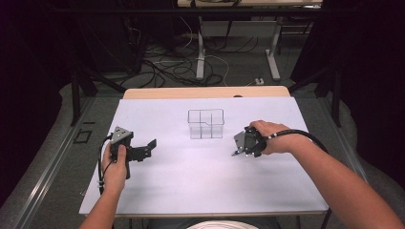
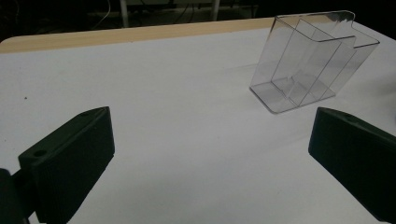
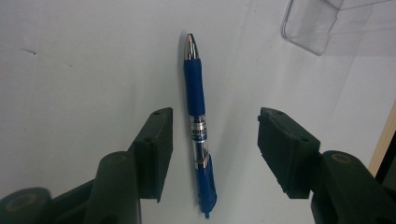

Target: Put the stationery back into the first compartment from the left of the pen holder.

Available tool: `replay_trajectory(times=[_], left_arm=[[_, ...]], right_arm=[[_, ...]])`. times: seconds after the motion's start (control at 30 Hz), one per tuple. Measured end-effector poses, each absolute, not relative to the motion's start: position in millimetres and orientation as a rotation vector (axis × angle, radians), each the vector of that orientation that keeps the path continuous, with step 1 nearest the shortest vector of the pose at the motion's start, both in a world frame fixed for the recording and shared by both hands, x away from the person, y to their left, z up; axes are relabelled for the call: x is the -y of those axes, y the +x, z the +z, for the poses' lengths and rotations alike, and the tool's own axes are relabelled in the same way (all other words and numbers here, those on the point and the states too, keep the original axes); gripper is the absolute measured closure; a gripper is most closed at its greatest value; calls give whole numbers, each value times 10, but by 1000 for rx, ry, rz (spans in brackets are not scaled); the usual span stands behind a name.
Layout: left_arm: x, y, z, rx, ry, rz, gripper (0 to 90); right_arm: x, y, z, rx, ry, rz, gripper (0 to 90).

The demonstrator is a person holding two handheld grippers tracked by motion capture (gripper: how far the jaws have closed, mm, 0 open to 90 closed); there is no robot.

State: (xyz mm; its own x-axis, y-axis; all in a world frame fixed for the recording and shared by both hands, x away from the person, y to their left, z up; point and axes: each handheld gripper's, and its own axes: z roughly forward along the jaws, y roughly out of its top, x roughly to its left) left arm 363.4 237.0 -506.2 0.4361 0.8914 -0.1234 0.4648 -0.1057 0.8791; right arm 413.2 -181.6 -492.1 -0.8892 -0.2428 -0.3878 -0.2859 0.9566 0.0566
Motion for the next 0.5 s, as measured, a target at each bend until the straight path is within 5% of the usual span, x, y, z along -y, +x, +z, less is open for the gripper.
replay_trajectory(times=[0.5], left_arm=[[-2404, 3636, -5075, -1195, 1728, 568, 1]], right_arm=[[1711, 4197, -5025, -2743, -425, 139, 586]])
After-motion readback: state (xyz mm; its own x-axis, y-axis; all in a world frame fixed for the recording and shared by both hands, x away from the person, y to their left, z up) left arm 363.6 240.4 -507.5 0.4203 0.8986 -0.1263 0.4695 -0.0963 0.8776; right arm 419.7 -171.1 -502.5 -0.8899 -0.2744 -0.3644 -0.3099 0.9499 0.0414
